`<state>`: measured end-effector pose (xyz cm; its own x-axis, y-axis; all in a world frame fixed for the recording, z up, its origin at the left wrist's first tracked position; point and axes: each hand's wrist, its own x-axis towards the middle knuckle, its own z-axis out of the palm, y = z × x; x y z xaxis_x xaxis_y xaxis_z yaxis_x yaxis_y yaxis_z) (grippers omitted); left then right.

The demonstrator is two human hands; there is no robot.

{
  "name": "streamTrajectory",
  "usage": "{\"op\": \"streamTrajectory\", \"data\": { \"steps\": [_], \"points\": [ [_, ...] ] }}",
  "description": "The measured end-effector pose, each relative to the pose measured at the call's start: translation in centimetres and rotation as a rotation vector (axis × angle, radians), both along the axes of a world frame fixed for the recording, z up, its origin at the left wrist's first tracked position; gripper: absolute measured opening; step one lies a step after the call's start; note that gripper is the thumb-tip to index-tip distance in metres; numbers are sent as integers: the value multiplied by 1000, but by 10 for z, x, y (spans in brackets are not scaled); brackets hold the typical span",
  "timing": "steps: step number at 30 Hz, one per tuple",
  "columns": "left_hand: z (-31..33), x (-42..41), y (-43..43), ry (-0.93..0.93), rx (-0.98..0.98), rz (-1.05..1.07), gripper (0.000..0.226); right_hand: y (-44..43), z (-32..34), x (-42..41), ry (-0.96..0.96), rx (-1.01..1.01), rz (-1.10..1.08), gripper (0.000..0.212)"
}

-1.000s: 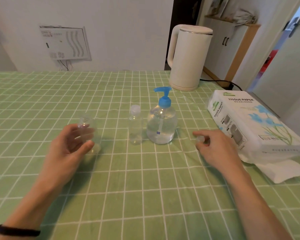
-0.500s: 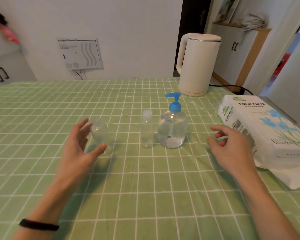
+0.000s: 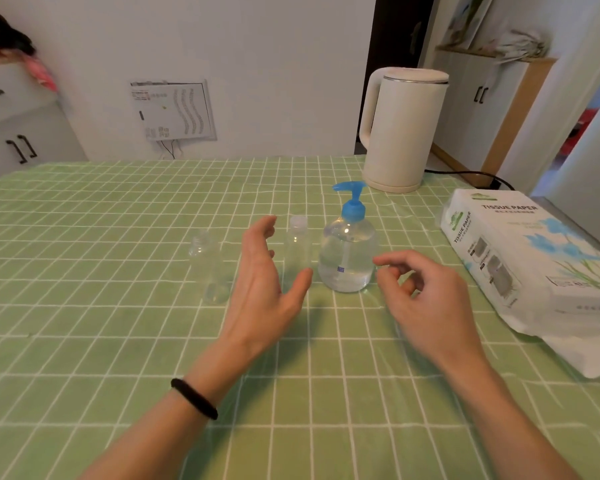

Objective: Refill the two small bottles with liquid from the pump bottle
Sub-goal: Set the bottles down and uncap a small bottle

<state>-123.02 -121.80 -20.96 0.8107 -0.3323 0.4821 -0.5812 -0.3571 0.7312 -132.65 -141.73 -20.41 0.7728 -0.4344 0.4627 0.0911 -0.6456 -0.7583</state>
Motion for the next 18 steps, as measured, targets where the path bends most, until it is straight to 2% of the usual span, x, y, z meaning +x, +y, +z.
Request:
{"op": "streamTrajectory", "data": {
  "steps": [4,9,13,18],
  "points": [
    [-5,18,-8,160,-11,-22,78,15,-4,1,11,-24,56,13],
    [-10,25,-11,202,-7,-77,51,29,-9,3,51,-43,133,10],
    [-6,11,1,109,-74,-80,44,34,-7,0,44,15,168,12],
    [-3,-21,24,16,65,-155,50,40,1,-7,16,125,232,32]
  ]
}}
